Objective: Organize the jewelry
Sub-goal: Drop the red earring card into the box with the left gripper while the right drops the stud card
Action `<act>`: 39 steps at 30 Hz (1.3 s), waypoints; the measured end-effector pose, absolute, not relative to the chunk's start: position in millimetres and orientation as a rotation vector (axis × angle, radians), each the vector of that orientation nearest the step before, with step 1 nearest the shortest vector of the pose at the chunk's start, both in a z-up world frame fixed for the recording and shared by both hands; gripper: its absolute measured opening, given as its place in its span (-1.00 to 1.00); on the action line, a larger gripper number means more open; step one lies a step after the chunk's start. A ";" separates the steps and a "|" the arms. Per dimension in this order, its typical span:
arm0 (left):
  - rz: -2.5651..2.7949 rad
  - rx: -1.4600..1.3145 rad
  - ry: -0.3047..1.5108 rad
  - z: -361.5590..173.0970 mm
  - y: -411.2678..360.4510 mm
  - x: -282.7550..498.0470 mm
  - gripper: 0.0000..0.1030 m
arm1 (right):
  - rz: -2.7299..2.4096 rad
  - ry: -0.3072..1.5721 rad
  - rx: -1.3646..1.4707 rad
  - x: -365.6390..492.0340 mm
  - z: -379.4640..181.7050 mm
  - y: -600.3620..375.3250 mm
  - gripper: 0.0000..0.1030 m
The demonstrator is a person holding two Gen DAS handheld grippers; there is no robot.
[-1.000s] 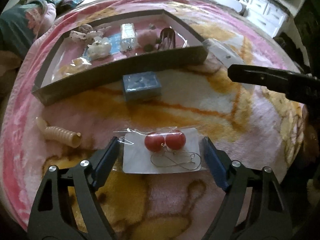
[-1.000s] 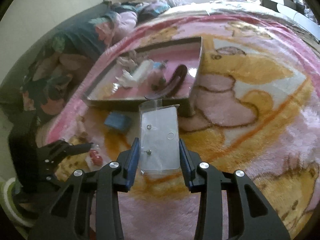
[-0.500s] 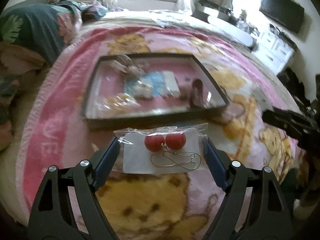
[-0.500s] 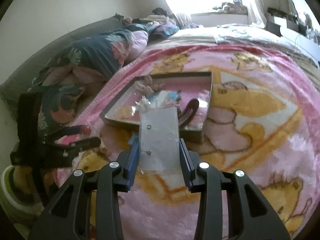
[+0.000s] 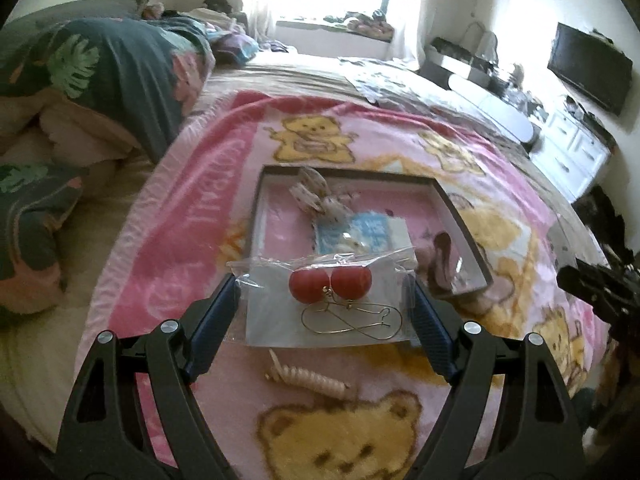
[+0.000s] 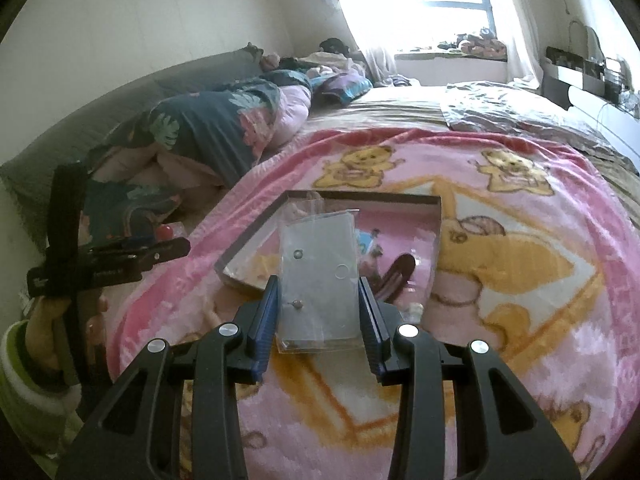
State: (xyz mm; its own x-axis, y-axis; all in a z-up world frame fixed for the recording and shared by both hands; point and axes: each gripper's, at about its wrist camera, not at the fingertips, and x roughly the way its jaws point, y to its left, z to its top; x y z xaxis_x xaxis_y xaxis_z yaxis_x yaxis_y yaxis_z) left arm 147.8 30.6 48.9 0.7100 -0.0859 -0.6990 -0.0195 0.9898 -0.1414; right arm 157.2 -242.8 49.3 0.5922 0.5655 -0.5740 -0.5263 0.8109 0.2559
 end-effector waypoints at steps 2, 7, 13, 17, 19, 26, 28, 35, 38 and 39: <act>-0.024 -0.147 0.773 52.6 35.8 152.2 0.46 | 0.639 0.678 0.053 161.5 52.7 -238.5 -0.29; -0.006 -0.155 0.763 57.6 42.8 164.2 0.46 | 0.636 0.655 0.052 177.2 60.1 -231.7 -0.29; 0.014 -0.143 0.759 57.1 43.2 183.6 0.46 | 0.621 0.639 0.059 200.8 63.1 -230.5 -0.29; 0.026 -0.136 0.774 49.6 42.3 200.9 0.46 | 0.588 0.650 0.058 216.6 51.5 -233.2 -0.29; 0.031 -0.136 0.782 44.2 41.4 209.6 0.46 | 0.560 0.677 0.054 224.9 37.9 -235.6 -0.29; 0.039 -0.132 0.830 18.9 34.6 236.6 0.46 | 0.511 0.756 0.064 244.0 1.7 -241.2 -0.29; 0.036 -0.132 0.848 9.7 31.1 244.3 0.46 | 0.503 0.772 0.061 247.1 -6.1 -240.9 -0.29; 0.027 -0.125 0.893 -14.0 21.8 262.4 0.47 | 0.493 0.814 0.065 254.6 -22.5 -235.2 -0.29; 0.032 -0.124 0.906 -20.7 22.1 268.2 0.47 | 0.491 0.826 0.064 255.6 -27.2 -233.8 -0.29; 0.035 -0.126 0.911 -23.2 22.9 270.1 0.47 | 0.491 0.830 0.064 255.9 -28.6 -233.2 -0.29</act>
State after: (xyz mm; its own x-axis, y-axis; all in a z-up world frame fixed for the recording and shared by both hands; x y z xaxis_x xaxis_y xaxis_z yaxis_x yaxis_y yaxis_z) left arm 270.1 22.9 -23.2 0.6128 -0.0236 -0.7899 -0.0835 0.9920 -0.0944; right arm 255.9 -233.2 -28.6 0.5702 0.4422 -0.6923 -0.3932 0.8869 0.2427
